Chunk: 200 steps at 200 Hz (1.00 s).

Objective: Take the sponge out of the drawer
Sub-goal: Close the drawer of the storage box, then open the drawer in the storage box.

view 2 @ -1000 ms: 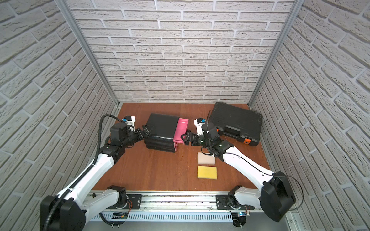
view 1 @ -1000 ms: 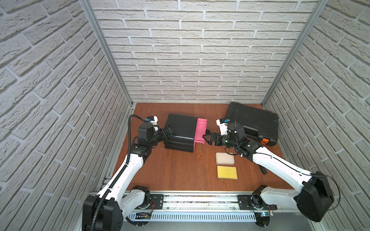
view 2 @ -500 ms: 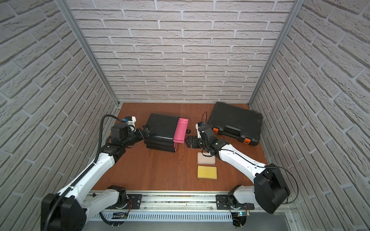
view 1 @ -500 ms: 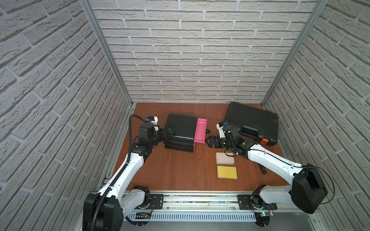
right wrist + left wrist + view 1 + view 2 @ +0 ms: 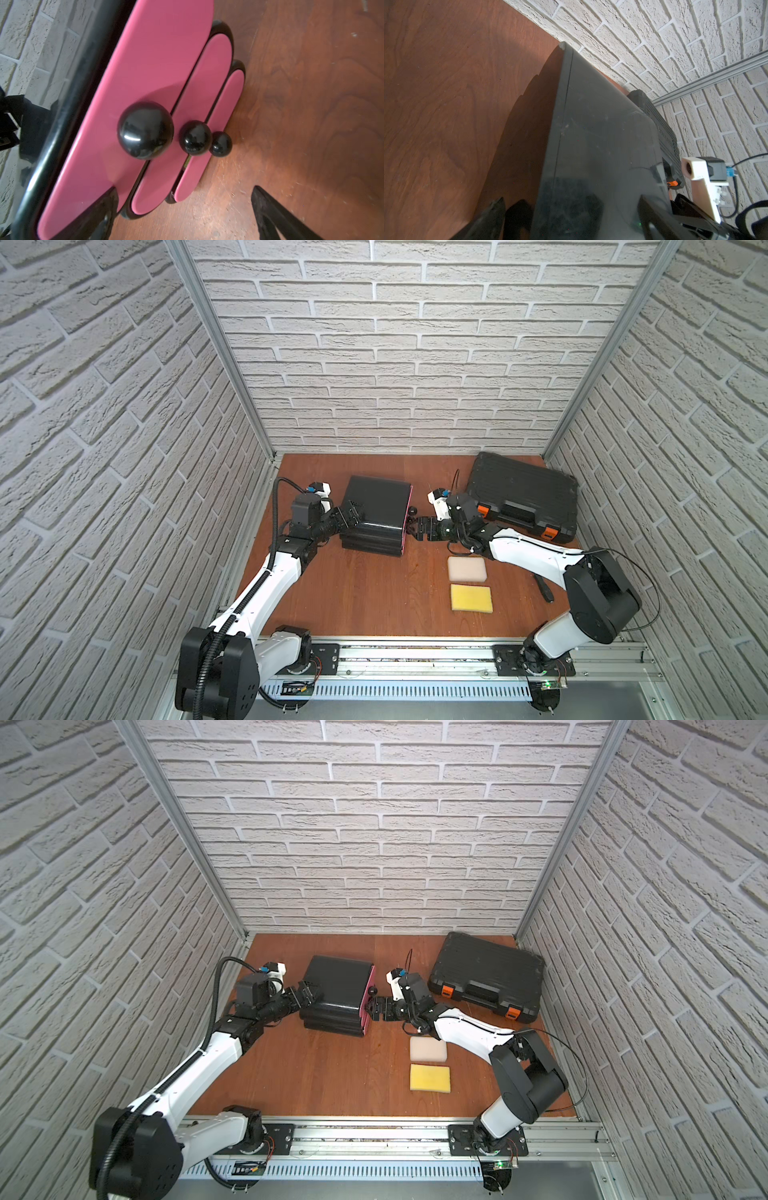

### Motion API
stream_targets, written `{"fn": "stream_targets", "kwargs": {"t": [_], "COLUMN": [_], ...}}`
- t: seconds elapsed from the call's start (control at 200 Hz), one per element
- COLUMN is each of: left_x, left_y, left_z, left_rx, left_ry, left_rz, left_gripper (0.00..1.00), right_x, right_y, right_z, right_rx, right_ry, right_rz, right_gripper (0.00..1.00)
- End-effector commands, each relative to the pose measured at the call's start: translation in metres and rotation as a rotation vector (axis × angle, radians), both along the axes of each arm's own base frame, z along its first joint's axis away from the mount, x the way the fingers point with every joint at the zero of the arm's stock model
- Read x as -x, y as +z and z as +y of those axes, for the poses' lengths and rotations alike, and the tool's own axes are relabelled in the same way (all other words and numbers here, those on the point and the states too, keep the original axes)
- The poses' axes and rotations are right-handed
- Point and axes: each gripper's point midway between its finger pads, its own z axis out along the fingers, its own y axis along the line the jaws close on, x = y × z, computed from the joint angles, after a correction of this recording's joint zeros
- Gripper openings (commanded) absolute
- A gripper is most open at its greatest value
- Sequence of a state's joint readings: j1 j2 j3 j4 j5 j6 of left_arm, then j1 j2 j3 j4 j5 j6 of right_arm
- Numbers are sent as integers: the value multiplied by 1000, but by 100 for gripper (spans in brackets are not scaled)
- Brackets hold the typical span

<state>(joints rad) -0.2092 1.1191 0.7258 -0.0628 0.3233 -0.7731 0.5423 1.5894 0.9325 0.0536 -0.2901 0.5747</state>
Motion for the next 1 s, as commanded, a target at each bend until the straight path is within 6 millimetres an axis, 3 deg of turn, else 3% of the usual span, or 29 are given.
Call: {"fn": "stream_targets", "kwargs": {"t": [0.0,0.175,0.285,0.515,0.69,0.995], "left_x": [0,4,8,22,21,-1], "left_y": [13,19,27,72,91,73], "left_z": [-11,-6,5,16,-12,-62], "left_rx": [26,4,-44,-61,-3,-14], "left_ry": [-65,-52,-7,29,-75,-218], "left_rz": [-54,-67,-80,-177,-216,-174], "left_gripper": [98,98,98,98,98,96], "right_x": [-7,-3,3,12,3,-21], "right_y": [20,24,21,22,15,6], "right_z": [19,12,-5,-20,-4,0], "right_rx": [-77,-56,11,26,-81,-387], "right_ry": [39,36,6,-14,37,52], "right_rz": [-62,-99,-102,-113,-63,2], "right_gripper": [99,99,99,96,84,80]}}
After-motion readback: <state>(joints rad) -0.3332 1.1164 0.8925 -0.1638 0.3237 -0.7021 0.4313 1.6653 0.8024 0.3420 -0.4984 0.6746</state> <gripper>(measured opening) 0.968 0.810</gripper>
